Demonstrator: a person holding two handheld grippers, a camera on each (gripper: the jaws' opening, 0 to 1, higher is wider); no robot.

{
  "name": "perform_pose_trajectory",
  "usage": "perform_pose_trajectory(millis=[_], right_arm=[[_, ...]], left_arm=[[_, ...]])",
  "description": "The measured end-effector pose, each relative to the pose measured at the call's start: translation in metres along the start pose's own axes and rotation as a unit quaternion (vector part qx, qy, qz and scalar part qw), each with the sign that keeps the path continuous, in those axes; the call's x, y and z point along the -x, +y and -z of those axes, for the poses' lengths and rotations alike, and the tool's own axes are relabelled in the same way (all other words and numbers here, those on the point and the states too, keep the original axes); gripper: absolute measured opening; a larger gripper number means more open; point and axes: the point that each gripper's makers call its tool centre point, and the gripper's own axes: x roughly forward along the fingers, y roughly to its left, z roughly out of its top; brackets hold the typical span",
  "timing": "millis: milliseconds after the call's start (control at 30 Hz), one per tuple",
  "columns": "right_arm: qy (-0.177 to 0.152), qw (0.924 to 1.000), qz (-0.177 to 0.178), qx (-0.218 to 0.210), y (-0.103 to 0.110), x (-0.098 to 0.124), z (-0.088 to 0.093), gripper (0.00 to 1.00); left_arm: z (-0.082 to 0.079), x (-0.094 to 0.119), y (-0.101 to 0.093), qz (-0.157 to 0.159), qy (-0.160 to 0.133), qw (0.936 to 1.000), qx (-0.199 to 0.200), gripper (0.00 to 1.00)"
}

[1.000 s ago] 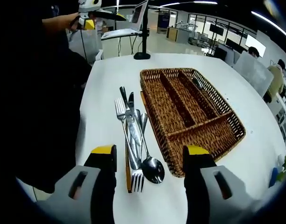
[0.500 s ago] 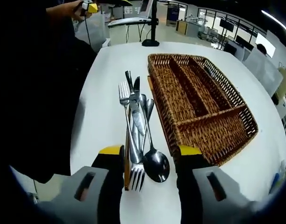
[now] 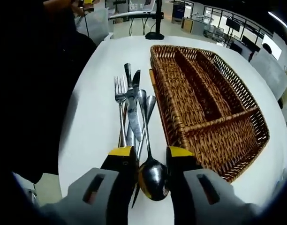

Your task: Arrange the knives, forks, and spoons in their matching storage slots by inserting each utensil handle-first until every utensil is classified and aligned in the correct compartment

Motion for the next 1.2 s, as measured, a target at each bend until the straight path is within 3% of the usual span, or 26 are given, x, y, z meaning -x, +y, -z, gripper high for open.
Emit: perform_pose_trajectory(millis=[367,400,533,733,800,833,967,1200], right_arm=[[0.017,0.9998,-0.003,0.011,-0.002,-0.021,0.004,0.16],[0.005,0.9999,-0.007,0.008,0.0,-0.023,0.0,0.15],[0.03,0.999,0.003,0.035,-0.002,-0.025,0.005,0.11],[0.029,0.999,-0.004,0.034,0.003,-0.026,0.005,0.07],[0.036,0.9991,-0.005,0.021,0.004,-0.028,0.008,0.06],[0.024,0.9997,-0.007,0.002,0.004,-0.031,0.005,0.06],[0.017,0.9988,-0.013,0.043,0.005,-0.031,0.003,0.03],[0.033,0.9982,-0.013,0.048,0.003,-0.032,0.004,0.0]], left_arm=[[0.008,0.006,0.007,-0.008,0.003,0.9999,0.008,0.99],[0.009,0.006,0.007,-0.007,0.004,0.9999,0.008,0.99],[0.011,0.006,0.01,-0.008,0.006,0.9999,0.009,0.99],[0.012,0.006,0.013,-0.011,0.005,0.9999,0.011,0.99],[0.01,0.005,0.01,-0.009,0.006,0.9999,0.011,0.99],[0.01,0.005,0.009,-0.009,0.005,0.9999,0.011,0.99],[0.011,0.004,0.009,-0.007,0.006,0.9999,0.012,0.99],[0.013,0.005,0.013,-0.011,0.003,0.9998,0.016,0.99]])
